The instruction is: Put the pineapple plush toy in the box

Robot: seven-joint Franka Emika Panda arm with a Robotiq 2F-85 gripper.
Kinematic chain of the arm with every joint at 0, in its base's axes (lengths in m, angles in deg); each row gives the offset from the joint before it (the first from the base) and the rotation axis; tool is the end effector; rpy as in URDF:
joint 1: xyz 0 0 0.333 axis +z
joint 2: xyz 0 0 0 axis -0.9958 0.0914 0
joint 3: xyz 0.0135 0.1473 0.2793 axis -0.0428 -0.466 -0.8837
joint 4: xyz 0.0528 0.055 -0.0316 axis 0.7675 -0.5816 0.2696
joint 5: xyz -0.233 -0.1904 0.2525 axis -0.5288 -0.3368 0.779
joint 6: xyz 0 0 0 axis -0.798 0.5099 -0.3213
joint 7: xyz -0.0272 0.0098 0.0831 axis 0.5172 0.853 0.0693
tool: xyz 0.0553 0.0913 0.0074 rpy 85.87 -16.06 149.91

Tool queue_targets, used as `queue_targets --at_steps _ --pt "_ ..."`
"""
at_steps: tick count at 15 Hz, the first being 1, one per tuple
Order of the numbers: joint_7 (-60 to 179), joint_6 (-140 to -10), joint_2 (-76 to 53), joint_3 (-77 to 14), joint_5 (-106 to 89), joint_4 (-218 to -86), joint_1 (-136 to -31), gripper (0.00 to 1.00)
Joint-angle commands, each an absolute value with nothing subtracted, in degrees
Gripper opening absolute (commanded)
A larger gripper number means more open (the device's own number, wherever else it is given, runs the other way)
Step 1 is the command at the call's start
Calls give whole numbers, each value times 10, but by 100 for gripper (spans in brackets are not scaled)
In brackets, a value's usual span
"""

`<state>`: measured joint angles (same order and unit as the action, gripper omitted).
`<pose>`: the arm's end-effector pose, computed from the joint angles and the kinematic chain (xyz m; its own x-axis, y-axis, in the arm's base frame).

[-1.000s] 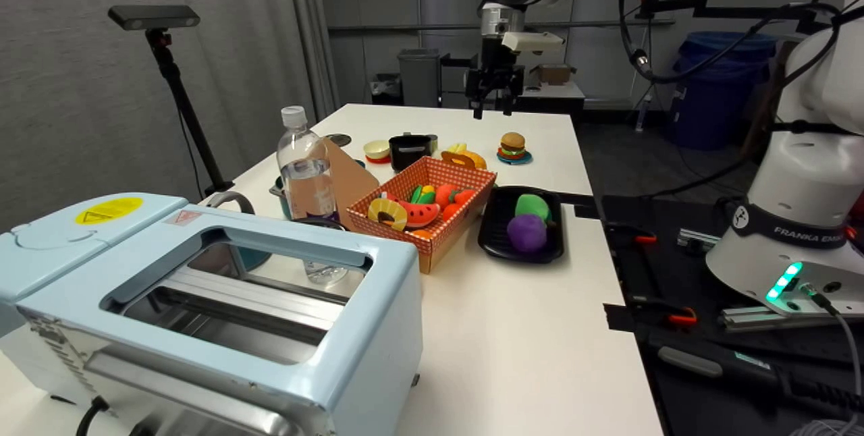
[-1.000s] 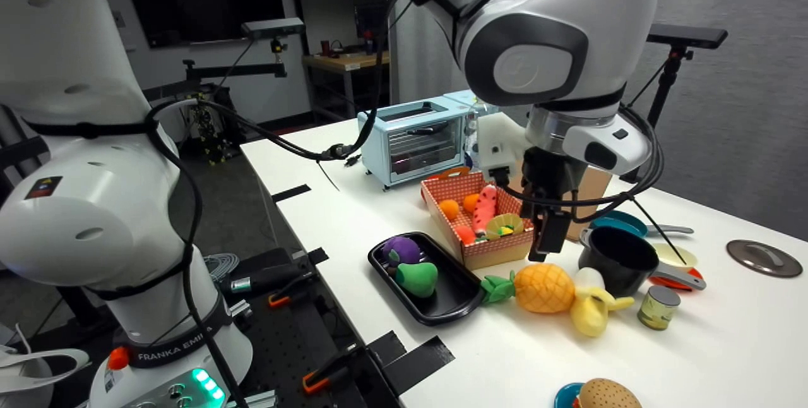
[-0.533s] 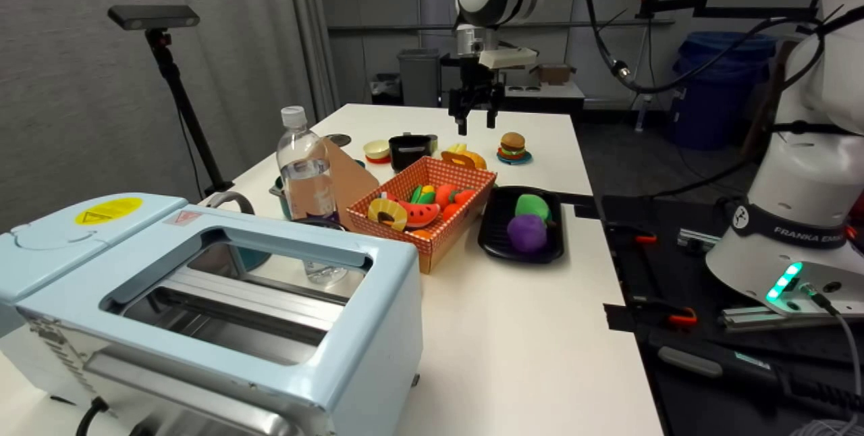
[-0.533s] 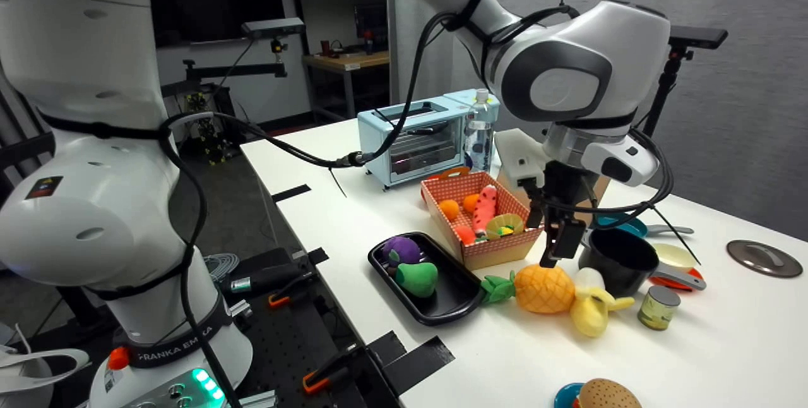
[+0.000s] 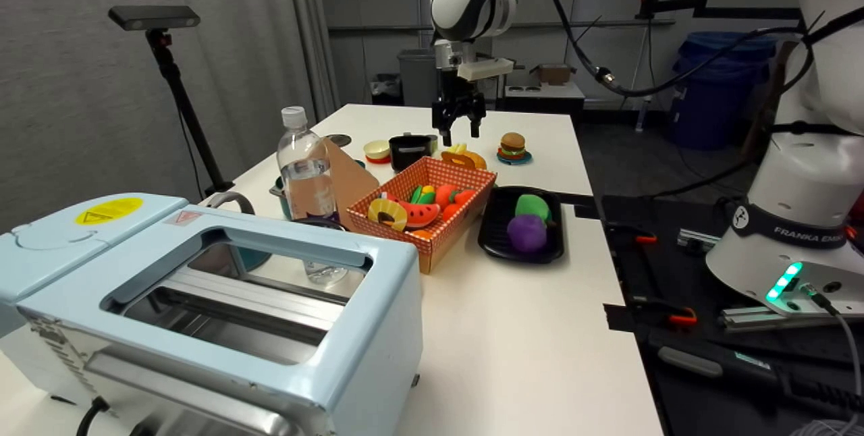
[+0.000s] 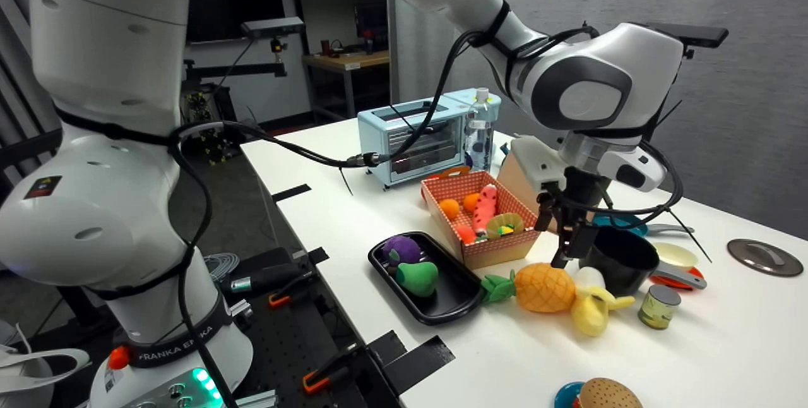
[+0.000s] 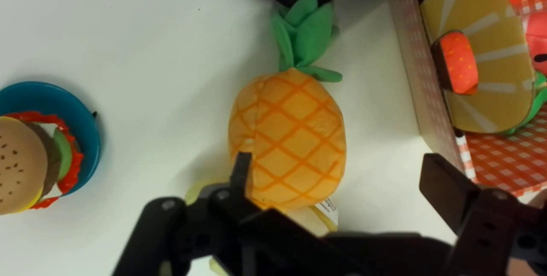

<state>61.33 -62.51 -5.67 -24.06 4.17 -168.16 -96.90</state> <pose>0.5663 -0.2295 0.2893 0.8148 -0.5593 -0.1524 -0.5702 -0.8206 -0.0372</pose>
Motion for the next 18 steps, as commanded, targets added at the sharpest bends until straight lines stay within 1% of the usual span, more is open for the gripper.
queue_targets --at_steps 1,5,10,14,15,16,17,18 --pt "601 -596 -13 -245 60 -1622 -992 100" --pt "600 -603 10 -248 76 -1611 -1009 100" --pt "597 -632 27 -256 87 -1643 -1011 100" --pt "587 -627 70 -265 95 -1628 -1018 99" --pt "584 -626 78 -268 100 -1626 -1020 75" --pt "586 -628 84 -269 102 -1627 -1020 75" --pt "587 -631 86 -270 103 -1631 -1019 71" --pt "588 -630 84 -271 104 -1637 -1018 65"
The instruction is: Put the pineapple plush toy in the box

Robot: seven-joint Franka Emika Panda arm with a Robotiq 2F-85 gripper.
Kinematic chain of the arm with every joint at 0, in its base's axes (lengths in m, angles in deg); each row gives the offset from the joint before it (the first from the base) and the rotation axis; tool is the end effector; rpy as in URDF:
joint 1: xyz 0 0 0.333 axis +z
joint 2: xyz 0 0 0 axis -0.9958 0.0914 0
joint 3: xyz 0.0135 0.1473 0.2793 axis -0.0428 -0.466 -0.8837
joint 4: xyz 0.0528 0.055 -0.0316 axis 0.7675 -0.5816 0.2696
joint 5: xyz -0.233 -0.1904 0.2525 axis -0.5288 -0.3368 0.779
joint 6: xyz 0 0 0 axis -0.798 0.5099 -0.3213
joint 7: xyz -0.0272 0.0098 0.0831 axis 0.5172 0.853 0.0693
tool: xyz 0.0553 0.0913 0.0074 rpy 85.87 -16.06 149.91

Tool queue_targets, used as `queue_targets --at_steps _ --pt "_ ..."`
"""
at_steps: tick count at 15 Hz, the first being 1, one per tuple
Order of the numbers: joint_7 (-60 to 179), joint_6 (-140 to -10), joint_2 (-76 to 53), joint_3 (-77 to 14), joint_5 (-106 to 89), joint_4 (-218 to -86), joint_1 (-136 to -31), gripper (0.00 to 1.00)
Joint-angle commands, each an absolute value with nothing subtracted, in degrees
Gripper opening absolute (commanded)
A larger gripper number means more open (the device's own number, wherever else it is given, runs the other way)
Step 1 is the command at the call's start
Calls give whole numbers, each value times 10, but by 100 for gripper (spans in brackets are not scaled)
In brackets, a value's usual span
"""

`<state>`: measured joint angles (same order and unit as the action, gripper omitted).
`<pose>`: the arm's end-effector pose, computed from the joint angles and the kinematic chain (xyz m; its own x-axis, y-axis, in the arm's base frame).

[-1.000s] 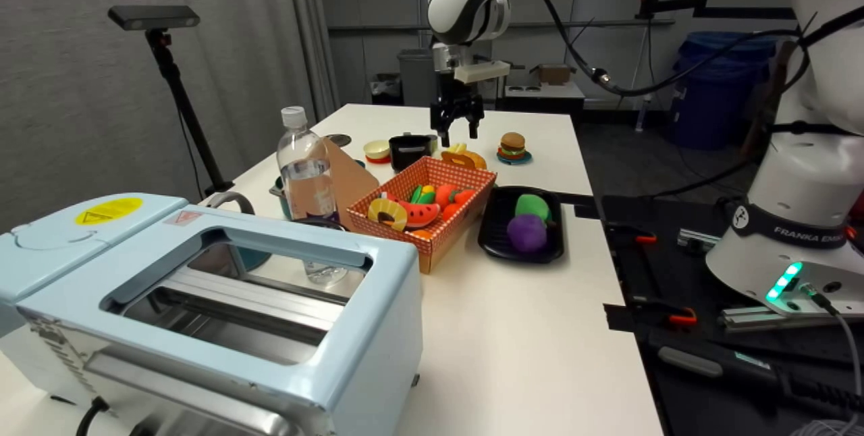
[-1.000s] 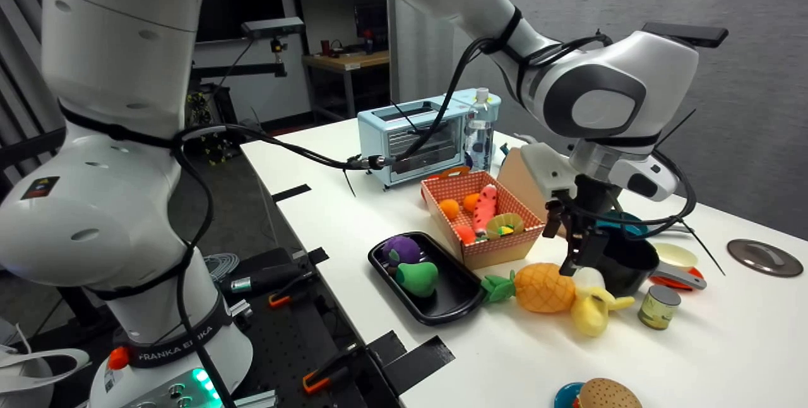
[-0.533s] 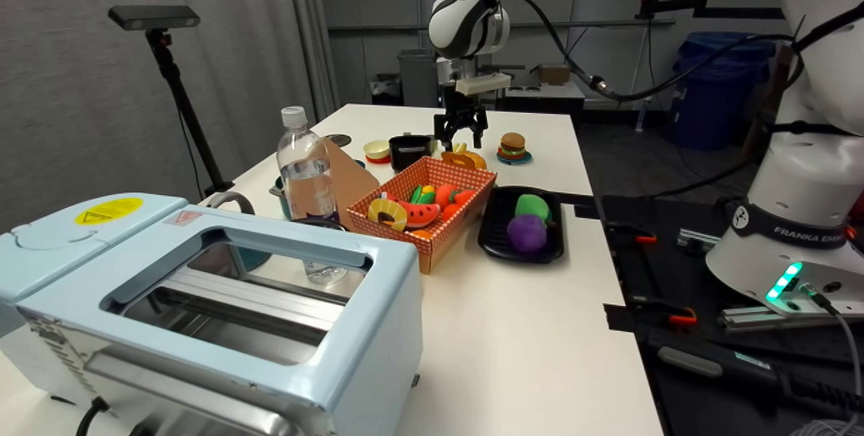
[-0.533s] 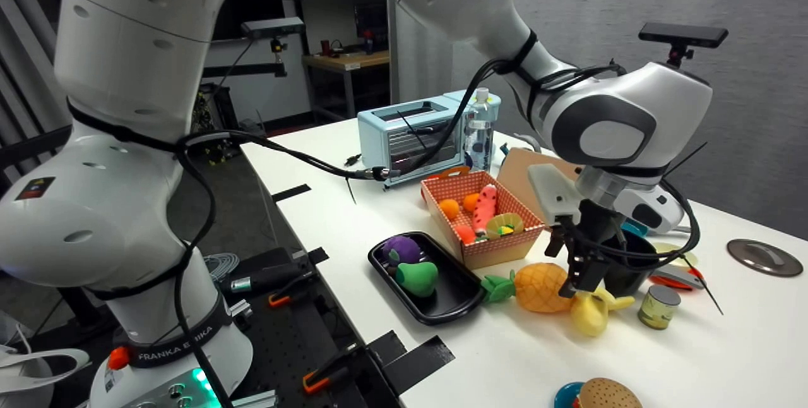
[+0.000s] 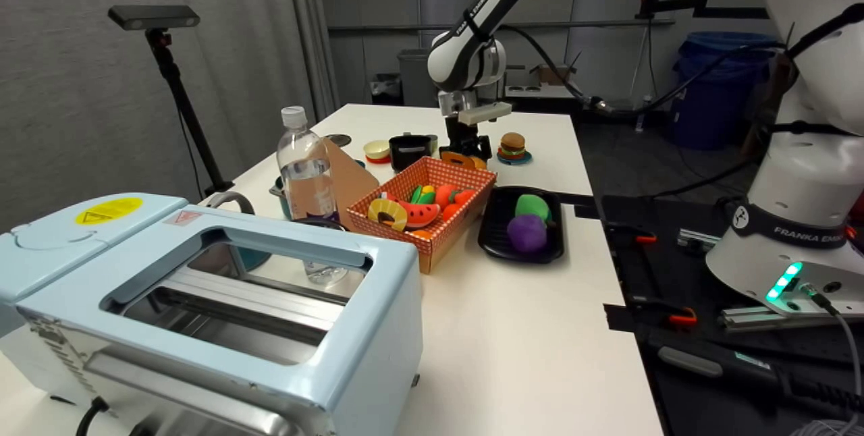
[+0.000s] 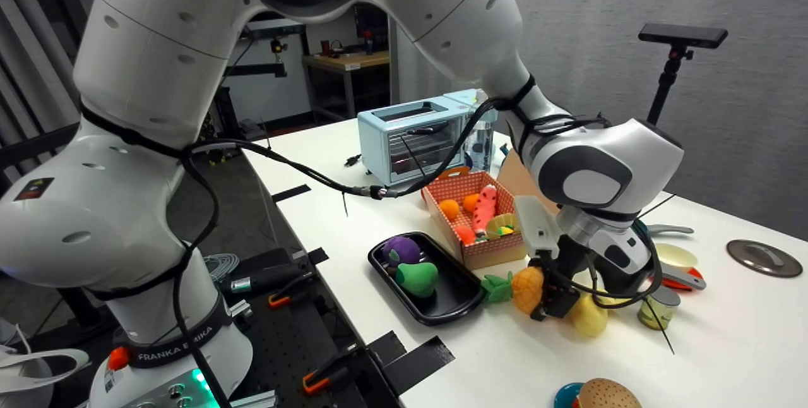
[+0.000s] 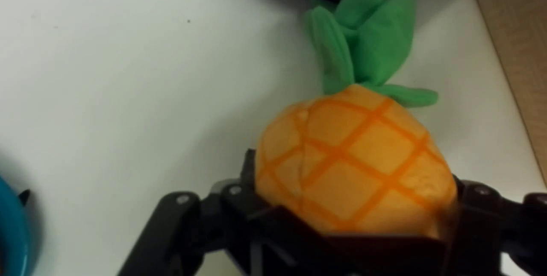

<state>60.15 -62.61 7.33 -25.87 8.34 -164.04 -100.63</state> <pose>0.5611 -0.2483 0.1786 0.7514 -0.5881 -0.2994 -0.6249 -0.7799 -0.0364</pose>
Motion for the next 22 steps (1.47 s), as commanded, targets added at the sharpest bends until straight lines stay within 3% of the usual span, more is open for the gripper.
queue_targets --at_steps 1,9,17,22 --pt "594 -635 76 -268 101 -1647 -1013 56" --pt "609 -675 -92 -257 84 -1801 -980 2" --pt "648 -732 -303 -269 44 -1959 -925 4" --pt "670 -685 -308 -294 5 -1924 -912 4"
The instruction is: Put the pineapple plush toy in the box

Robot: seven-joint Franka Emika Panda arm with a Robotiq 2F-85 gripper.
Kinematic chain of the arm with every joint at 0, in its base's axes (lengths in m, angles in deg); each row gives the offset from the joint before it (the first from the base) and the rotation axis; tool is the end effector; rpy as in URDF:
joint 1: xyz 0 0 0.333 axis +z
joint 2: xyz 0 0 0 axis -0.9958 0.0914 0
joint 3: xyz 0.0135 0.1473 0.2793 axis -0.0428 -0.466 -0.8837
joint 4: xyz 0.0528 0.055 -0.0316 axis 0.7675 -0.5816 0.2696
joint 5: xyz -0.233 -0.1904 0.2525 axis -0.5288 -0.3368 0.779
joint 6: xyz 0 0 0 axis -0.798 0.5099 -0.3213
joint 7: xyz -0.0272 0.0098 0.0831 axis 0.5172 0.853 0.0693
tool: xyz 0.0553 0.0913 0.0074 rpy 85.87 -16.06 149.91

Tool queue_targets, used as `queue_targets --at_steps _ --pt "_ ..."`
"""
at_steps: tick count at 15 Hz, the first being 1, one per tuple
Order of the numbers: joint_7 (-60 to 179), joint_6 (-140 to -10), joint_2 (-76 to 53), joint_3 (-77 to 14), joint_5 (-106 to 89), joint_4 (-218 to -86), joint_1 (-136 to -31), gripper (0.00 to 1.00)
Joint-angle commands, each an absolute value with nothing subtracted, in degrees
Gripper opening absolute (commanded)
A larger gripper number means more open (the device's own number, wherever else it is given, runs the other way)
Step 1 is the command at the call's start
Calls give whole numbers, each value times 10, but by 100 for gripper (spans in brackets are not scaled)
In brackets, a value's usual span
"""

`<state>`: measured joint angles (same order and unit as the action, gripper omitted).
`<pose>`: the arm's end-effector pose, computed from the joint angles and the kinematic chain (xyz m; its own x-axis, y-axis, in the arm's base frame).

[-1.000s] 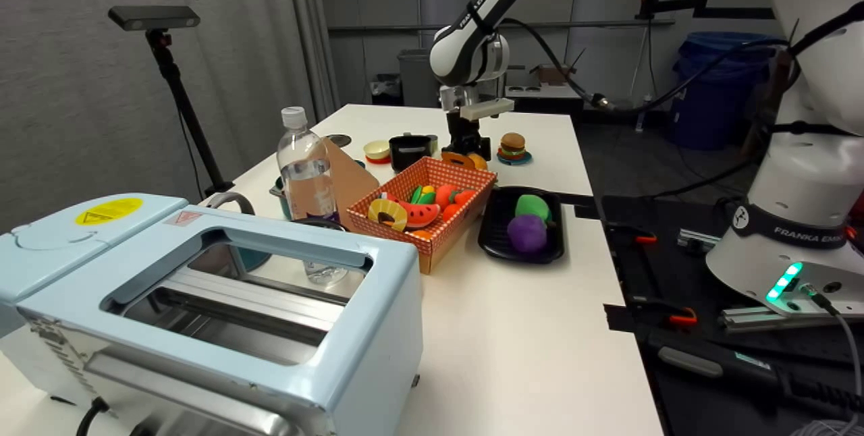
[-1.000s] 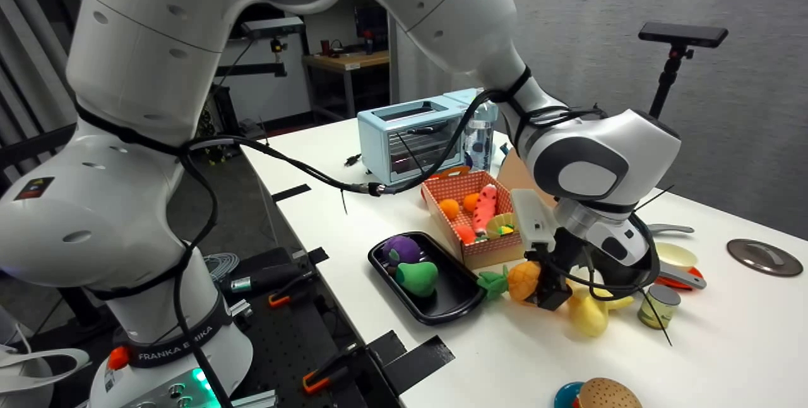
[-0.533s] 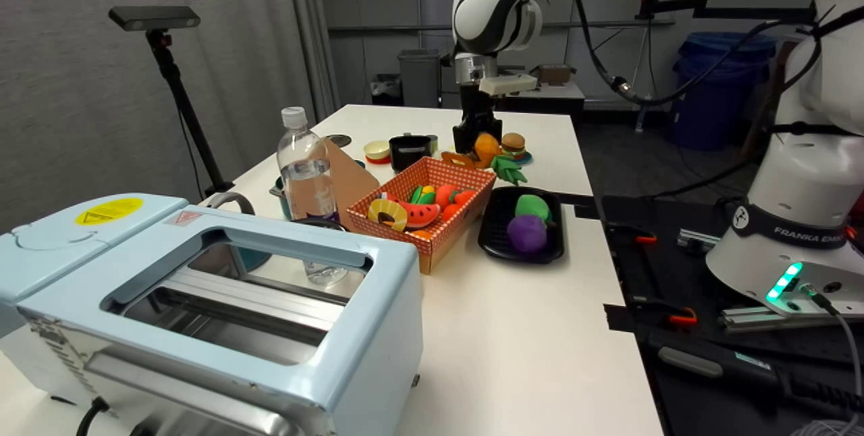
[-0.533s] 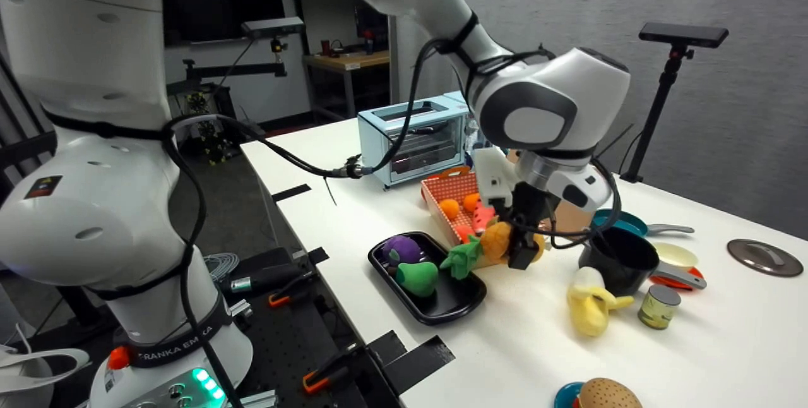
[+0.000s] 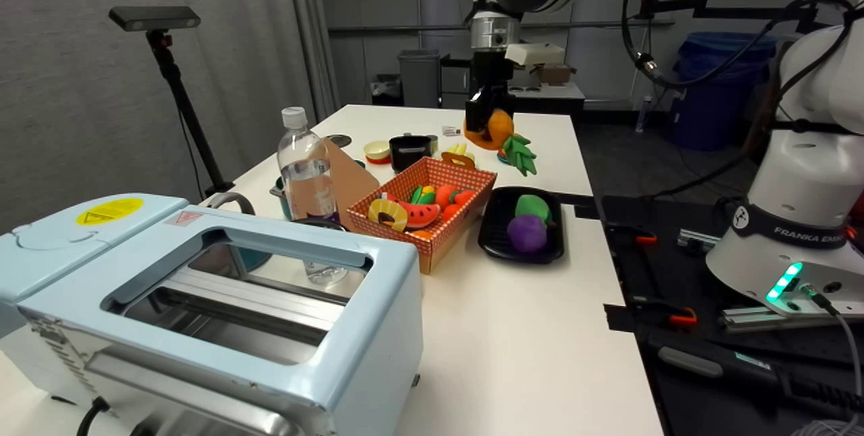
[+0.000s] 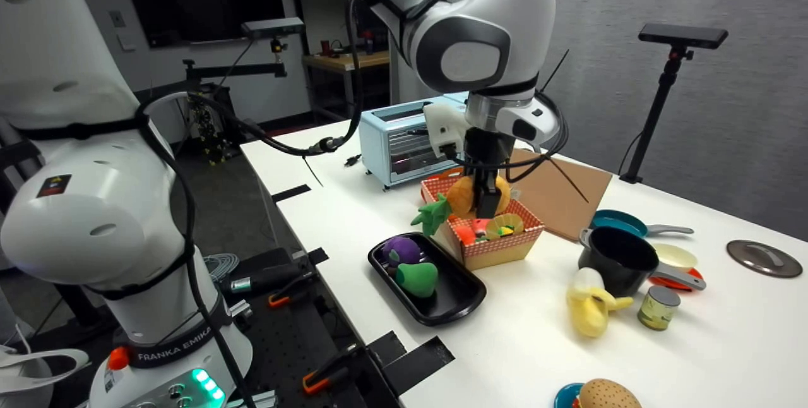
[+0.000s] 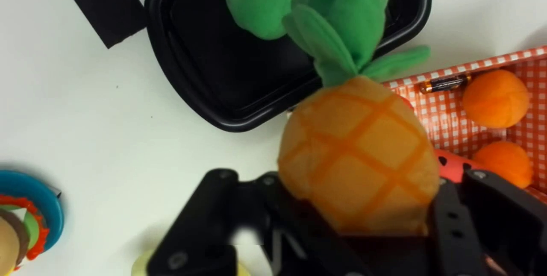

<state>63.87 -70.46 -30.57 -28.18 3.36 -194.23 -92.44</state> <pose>0.4769 -0.1209 0.3457 0.8733 -0.4833 -0.0614 -0.4872 -0.8663 -0.1099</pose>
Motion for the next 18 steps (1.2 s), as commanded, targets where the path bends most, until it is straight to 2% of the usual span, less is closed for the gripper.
queue_targets --at_steps 1,12,13,14,18 --pt "680 -684 -297 -301 -9 -1913 -910 4" --pt "742 -577 -146 -336 -111 -1754 -848 4" --pt "739 -568 -141 -333 -105 -1749 -849 28" --pt "735 -558 -139 -331 -99 -1747 -851 41" --pt "726 -545 -157 -319 -91 -1771 -859 69"
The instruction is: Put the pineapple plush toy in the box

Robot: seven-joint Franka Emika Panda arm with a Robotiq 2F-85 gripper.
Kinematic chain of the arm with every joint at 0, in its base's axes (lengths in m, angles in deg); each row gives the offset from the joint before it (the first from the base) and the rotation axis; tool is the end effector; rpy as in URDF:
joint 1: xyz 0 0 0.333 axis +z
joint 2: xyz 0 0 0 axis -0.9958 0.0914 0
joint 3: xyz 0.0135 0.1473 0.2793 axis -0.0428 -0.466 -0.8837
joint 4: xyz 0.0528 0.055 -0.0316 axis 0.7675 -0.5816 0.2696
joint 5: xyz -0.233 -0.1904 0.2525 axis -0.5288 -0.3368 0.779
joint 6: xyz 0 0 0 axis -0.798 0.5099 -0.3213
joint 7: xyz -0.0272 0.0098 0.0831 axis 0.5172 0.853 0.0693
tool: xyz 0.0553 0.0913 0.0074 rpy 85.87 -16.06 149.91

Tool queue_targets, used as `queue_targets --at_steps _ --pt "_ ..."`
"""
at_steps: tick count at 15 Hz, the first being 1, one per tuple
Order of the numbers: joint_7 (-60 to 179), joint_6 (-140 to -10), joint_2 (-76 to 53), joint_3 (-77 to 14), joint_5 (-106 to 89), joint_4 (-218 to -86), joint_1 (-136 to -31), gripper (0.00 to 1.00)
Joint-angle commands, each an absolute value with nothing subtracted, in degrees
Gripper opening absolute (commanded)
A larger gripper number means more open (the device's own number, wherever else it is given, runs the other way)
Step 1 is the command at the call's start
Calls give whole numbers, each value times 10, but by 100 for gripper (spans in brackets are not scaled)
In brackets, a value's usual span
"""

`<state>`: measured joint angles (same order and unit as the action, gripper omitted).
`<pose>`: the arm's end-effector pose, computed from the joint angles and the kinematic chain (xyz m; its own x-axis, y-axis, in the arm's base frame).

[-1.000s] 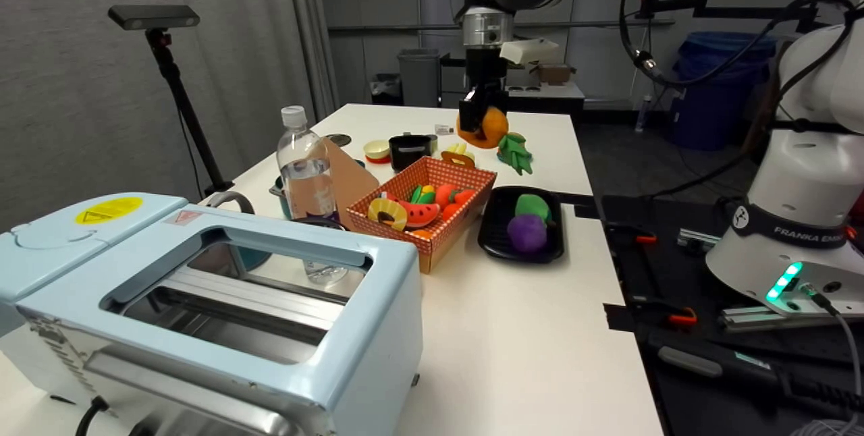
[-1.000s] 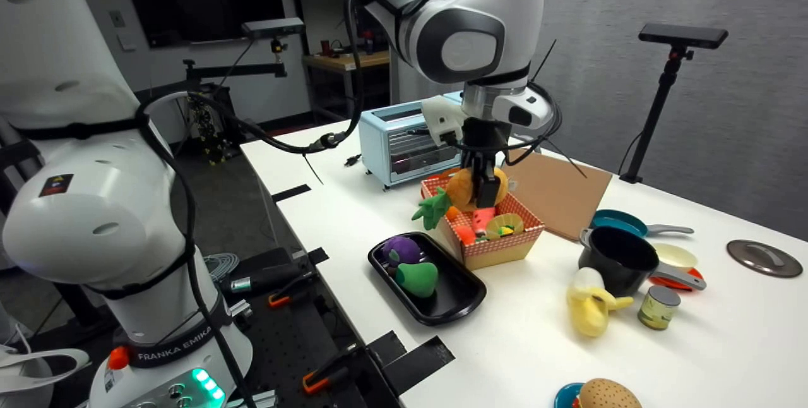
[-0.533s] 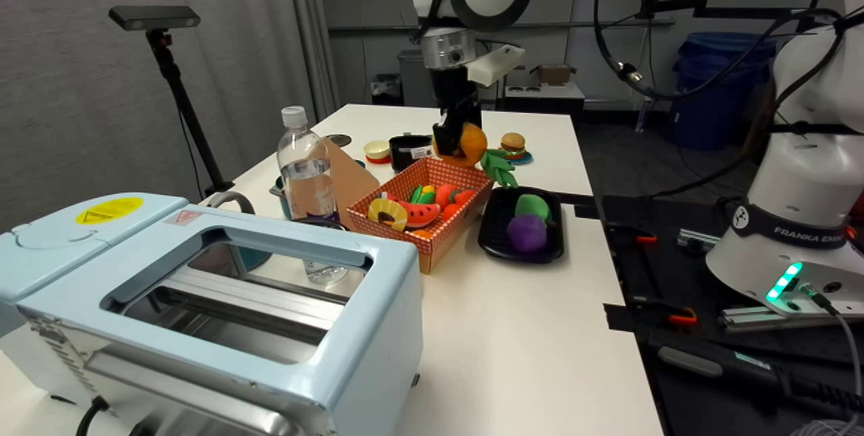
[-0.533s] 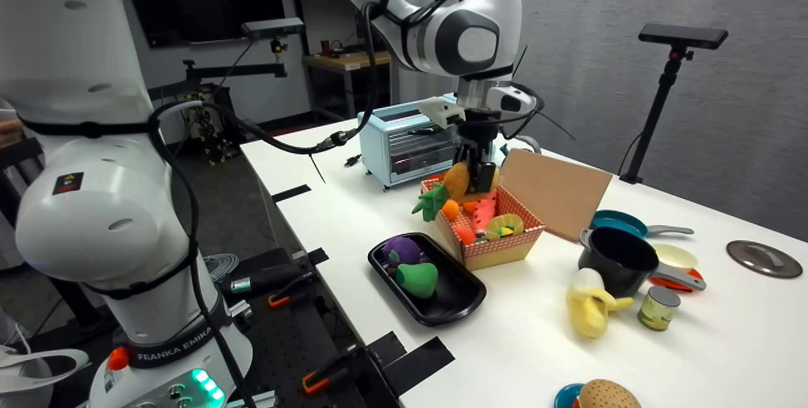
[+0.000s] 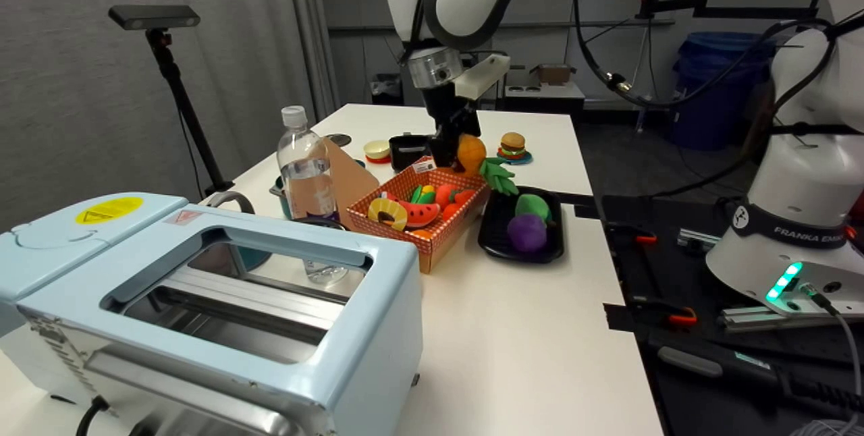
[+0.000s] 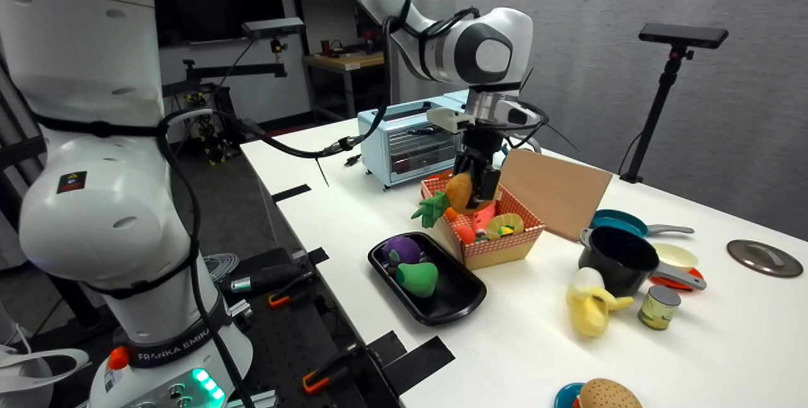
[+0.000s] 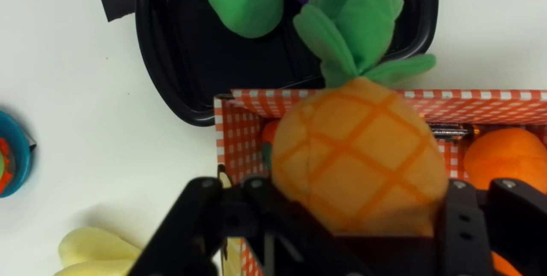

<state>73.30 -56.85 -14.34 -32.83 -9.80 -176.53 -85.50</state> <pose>0.5573 -0.0340 0.3079 0.9195 -0.3294 -0.2143 -0.3043 -0.9419 0.1423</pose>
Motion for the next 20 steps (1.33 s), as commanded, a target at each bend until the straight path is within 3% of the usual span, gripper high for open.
queue_targets --at_steps 1,4,13,14,20 --pt "724 -545 -162 -315 -93 -1779 -861 78" --pt "719 -554 -177 -303 -98 -1808 -868 99" --pt "722 -545 -179 -288 -114 -1826 -873 100" --pt "727 -547 -178 -288 -118 -1826 -872 77" --pt "761 -557 -180 -287 -149 -1820 -864 35"
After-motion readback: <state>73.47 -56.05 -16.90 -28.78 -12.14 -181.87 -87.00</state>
